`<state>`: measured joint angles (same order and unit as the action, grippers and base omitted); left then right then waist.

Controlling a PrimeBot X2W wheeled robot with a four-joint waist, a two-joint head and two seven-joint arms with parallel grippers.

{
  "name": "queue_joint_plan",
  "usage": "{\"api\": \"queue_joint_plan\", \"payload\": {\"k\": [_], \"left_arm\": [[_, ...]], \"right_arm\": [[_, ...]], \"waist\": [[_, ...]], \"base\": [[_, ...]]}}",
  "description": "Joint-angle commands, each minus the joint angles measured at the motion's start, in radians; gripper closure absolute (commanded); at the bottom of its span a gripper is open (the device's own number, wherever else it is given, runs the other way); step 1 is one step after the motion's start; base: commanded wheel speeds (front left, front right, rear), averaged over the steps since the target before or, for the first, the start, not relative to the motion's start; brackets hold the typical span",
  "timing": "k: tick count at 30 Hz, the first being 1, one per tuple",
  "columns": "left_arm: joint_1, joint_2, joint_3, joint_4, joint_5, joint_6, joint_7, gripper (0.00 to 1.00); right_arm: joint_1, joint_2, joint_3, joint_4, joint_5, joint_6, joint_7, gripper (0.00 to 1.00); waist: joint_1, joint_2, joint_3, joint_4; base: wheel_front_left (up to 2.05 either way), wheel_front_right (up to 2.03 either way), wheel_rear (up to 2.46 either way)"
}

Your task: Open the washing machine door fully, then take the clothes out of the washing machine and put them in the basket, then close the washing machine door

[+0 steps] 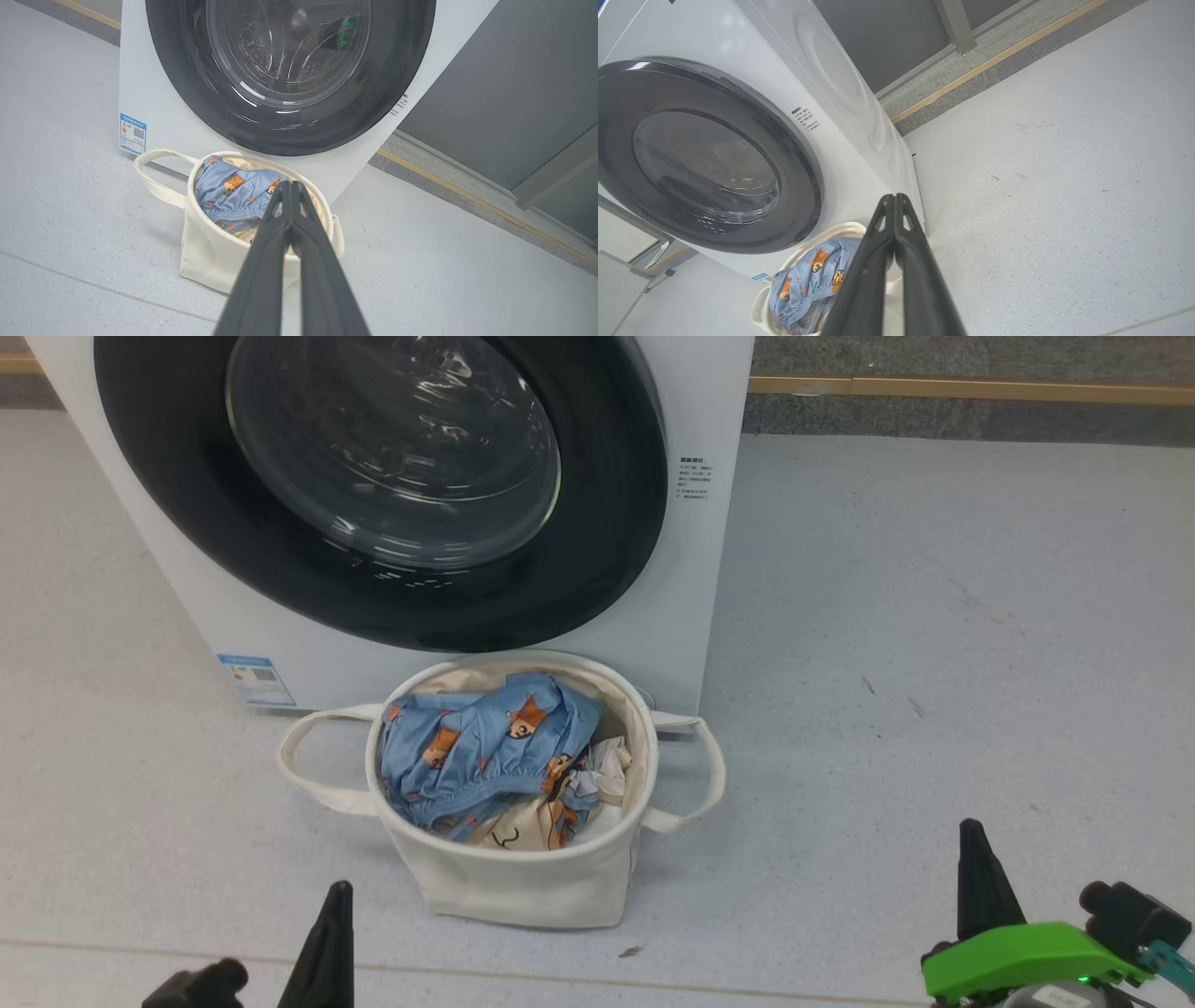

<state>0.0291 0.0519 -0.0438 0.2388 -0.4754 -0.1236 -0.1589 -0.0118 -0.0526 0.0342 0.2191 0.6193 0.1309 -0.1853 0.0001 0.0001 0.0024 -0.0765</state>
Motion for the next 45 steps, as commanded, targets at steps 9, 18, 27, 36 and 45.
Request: {"api": "queue_joint_plan", "payload": {"k": [9, 18, 27, 36, 45], "left_arm": [[-0.057, 0.003, 0.034, -0.023, -0.128, -0.002, 0.030, 1.00], [-0.064, 0.003, 0.045, -0.021, -0.225, -0.003, 0.052, 1.00], [-0.074, 0.003, 0.060, -0.017, -0.347, -0.003, 0.081, 1.00], [-0.083, 0.003, 0.073, -0.014, -0.456, -0.004, 0.107, 1.00], [-0.091, 0.003, 0.086, -0.011, -0.566, -0.004, 0.133, 1.00]], "right_arm": [[-0.050, -0.018, -0.009, -0.023, 0.118, 0.000, 0.029, 1.00], [-0.054, -0.020, -0.017, -0.019, 0.206, 0.000, 0.050, 1.00], [-0.059, -0.022, -0.027, -0.013, 0.317, 0.000, 0.078, 1.00], [-0.064, -0.023, -0.038, -0.008, 0.415, 0.000, 0.103, 1.00], [-0.068, -0.024, -0.049, -0.003, 0.513, 0.000, 0.129, 1.00]], "waist": [[-0.0001, -0.0001, 0.000, 0.008], [-0.0001, -0.0001, 0.000, 0.014], [-0.0001, -0.0001, 0.000, 0.023], [-0.0001, -0.0001, 0.000, 0.030], [-0.0001, -0.0001, 0.000, 0.038]], "base": [[0.00, 0.00, 0.00], [0.00, 0.00, 0.00], [0.00, 0.00, 0.00], [0.00, 0.00, 0.00], [0.00, 0.00, 0.00]]}}
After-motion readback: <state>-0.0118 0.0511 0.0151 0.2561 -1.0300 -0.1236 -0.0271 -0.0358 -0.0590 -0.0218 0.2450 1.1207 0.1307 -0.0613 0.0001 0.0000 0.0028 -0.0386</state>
